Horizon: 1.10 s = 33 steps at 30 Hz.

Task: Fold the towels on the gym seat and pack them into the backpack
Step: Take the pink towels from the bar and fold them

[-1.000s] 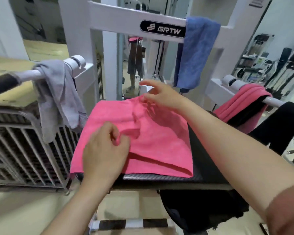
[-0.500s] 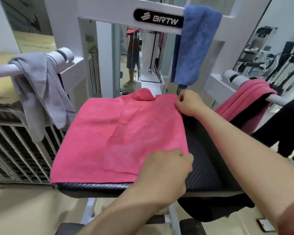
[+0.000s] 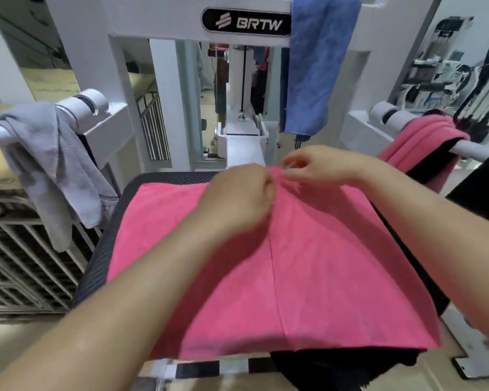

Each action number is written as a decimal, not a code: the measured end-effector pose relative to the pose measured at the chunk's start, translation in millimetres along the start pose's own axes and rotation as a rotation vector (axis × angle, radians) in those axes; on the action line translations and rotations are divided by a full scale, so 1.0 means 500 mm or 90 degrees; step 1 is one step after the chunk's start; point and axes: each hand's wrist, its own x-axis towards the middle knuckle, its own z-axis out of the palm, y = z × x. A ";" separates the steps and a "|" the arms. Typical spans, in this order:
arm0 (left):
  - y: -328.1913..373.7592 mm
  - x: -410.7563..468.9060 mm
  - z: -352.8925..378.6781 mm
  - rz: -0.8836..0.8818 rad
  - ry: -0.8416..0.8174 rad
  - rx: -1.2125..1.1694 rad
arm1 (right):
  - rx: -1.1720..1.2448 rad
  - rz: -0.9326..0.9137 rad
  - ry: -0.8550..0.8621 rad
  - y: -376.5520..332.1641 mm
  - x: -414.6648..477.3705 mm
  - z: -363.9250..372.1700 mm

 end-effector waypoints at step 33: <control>-0.219 -0.192 -0.170 -0.126 0.265 -0.857 | 0.608 -0.256 0.122 -0.425 -0.037 0.046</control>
